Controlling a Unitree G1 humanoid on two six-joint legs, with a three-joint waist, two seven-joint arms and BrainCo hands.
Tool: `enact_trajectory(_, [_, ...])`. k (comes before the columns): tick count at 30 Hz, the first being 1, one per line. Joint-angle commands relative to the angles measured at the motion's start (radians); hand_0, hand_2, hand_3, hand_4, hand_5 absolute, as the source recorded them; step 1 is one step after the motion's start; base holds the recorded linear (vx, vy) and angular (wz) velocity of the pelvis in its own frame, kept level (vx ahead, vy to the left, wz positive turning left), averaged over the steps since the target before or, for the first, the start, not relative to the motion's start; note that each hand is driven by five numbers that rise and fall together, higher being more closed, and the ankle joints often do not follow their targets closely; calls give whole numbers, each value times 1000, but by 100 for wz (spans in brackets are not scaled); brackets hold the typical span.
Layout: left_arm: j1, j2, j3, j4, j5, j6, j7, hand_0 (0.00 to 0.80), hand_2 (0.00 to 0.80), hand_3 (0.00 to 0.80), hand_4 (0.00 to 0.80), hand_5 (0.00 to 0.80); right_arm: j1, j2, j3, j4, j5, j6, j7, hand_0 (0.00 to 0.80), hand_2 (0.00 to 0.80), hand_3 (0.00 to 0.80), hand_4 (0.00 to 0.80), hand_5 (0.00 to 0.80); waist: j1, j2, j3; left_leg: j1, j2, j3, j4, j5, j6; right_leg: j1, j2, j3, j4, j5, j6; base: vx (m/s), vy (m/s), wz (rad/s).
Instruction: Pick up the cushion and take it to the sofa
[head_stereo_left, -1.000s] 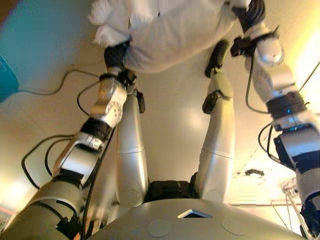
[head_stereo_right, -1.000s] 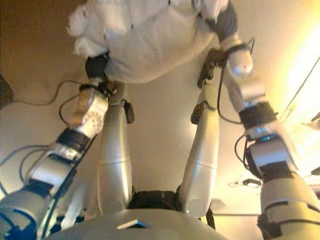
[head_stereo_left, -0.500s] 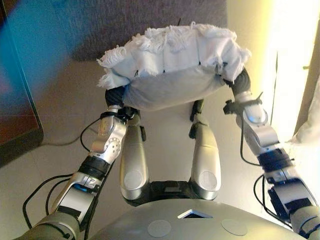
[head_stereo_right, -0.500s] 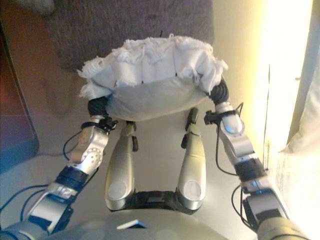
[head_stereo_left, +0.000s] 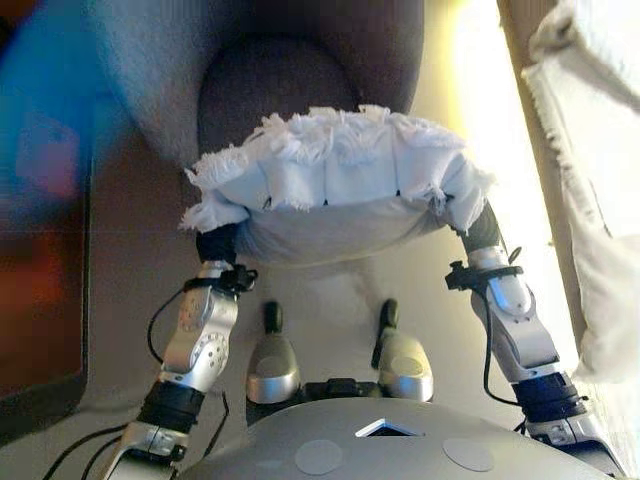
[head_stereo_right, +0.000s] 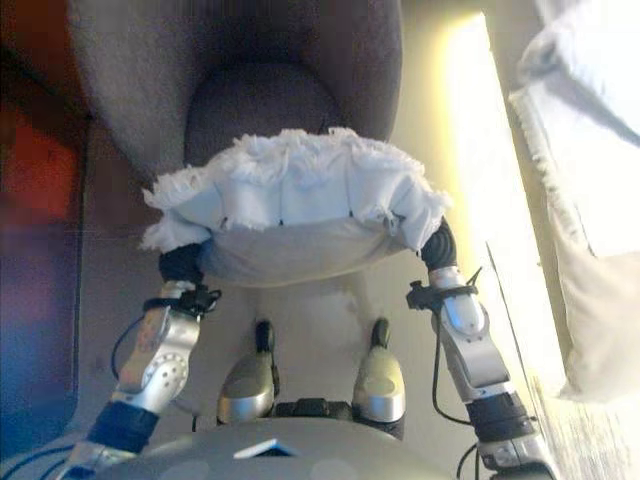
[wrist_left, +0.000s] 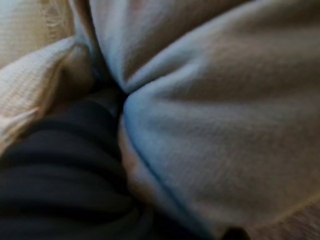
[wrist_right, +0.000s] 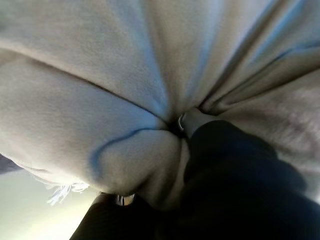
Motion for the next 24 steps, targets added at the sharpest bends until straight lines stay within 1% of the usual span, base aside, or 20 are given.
enact_trajectory(1, [-32,-14,-15,-149,7,-61,-67,800,800,800,800,800,-6,-7,24,-160,-7,-88,38,800,800,800,800,800,5,-9,-109,-12,30,18,1,34,56,20,-32,-27,40,4,-4,60,-33,5])
enact_trajectory(4, [-24,-1,-12,-157,0,-64,-69,800,800,800,800,800,2,-19,31,-174,-5,-88,27,800,800,800,800,800,4,-11,-120,4,33,17,0,25,56,45,-25,-33,33,-5,-7,30,-51,3])
enact_trajectory(9, [-33,19,-6,-158,4,-57,-84,800,800,800,800,800,-6,-27,45,-173,-1,-95,-9,800,800,800,800,800,5,-7,-126,11,36,1,0,28,60,63,2,-31,68,-49,-26,0,-86,1])
enact_trajectory(12, [-44,30,-2,-150,0,-62,-87,800,800,800,800,800,-19,-31,58,-171,4,-100,-32,800,800,800,800,800,6,-2,-123,7,48,-21,0,43,58,67,31,-17,103,-88,-48,-18,-164,3])
enact_trajectory(14, [-56,35,-2,-149,-8,-63,-76,800,800,800,800,800,-40,-34,75,-163,2,-96,-49,800,800,800,800,800,7,3,-118,3,67,-35,0,61,48,70,53,-9,116,-107,-65,-15,-198,11])
enact_trajectory(15, [-63,35,-1,-148,-13,-66,-70,800,800,800,800,800,-53,-36,85,-157,-7,-92,-55,800,800,800,800,800,12,3,-114,0,81,-37,0,74,37,74,63,-10,117,-113,-73,-37,-198,11])
enact_trajectory(17, [-66,33,3,-152,-21,-71,-57,800,800,800,800,800,-71,-44,91,-150,-8,-85,-57,800,800,800,800,800,17,4,-101,-3,114,-38,0,99,16,76,80,-10,120,-120,-87,-38,-192,4])
enact_trajectory(18, [-65,30,10,-154,-34,-74,-50,800,800,800,800,800,-80,-51,91,-148,-8,-81,-49,800,800,800,800,800,21,1,-93,-2,137,-39,2,112,6,75,88,-7,123,-120,-94,-32,-197,2])
enact_trajectory(20, [-57,23,20,-156,-41,-86,-41,800,800,800,800,800,-87,-62,94,-154,-7,-83,-32,800,800,800,800,800,23,-5,-81,7,159,-44,26,128,4,68,95,11,126,-112,-100,-33,-201,-5])
enact_trajectory(21, [-46,21,29,-160,-44,-96,-43,800,800,800,800,800,-89,-71,96,-159,0,-88,-21,800,800,800,800,800,26,-11,-72,-2,160,-55,68,136,9,64,100,25,125,-105,-106,-16,-262,-12])
enact_trajectory(22, [-31,15,40,-163,-43,-103,-45,800,800,800,800,800,-88,-79,99,-159,-3,-97,-10,800,800,800,800,800,40,-16,-61,-31,143,-98,134,144,23,64,111,45,122,-97,-115,-2,-251,-23])
enact_trajectory(23, [-25,12,43,-165,-43,-104,-45,800,800,800,800,800,-88,-82,100,-159,-2,-99,-6,800,800,800,800,800,43,-19,-57,-44,133,-112,160,138,30,66,114,50,121,-96,-118,28,-279,-50])
enact_trajectory(24, [-8,6,55,-171,-46,-107,-48,800,800,800,800,800,-88,-88,101,-159,2,-106,2,800,800,800,800,800,55,-26,-47,-73,99,-136,211,119,50,72,122,64,119,-93,-124,46,-226,-61])
